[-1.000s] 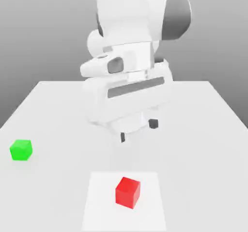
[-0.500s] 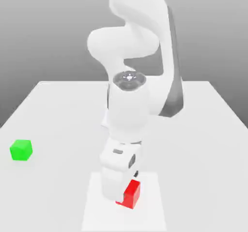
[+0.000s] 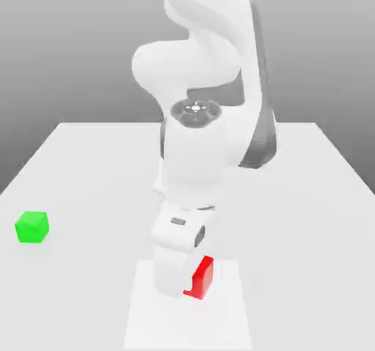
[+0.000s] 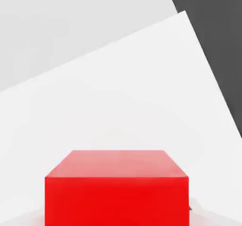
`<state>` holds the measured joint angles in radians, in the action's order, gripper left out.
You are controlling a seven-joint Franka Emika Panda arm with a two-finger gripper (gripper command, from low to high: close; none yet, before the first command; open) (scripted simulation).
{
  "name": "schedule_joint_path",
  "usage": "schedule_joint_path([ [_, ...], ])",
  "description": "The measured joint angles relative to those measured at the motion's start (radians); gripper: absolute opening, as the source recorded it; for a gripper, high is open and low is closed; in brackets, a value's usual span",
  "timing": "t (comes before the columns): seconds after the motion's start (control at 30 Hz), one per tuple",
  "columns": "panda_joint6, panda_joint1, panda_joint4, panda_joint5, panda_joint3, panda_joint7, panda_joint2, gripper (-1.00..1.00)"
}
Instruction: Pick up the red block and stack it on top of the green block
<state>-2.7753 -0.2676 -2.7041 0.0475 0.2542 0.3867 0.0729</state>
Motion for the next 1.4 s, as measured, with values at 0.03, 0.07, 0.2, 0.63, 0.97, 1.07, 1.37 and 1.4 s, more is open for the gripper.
schedule_joint_path([
  [0.03,0.013,0.035,-0.001,-0.016,0.018,0.014,-0.018,-1.00],
  [0.07,0.024,0.069,-0.002,-0.031,0.036,0.034,-0.033,-1.00],
  [0.2,0.057,0.218,-0.003,-0.083,0.103,0.143,-0.083,-1.00],
  [0.63,0.124,0.606,-0.014,-0.165,0.366,0.576,-0.163,-1.00],
  [0.97,0.052,0.635,-0.013,-0.054,0.421,0.735,-0.091,-1.00],
  [1.07,0.022,0.632,-0.011,0.014,0.411,0.784,-0.052,-1.00],
  [1.37,-0.060,0.686,-0.001,0.252,0.303,0.955,0.089,-1.00],
  [1.4,-0.068,0.694,0.000,0.272,0.289,0.971,0.103,1.00],
])
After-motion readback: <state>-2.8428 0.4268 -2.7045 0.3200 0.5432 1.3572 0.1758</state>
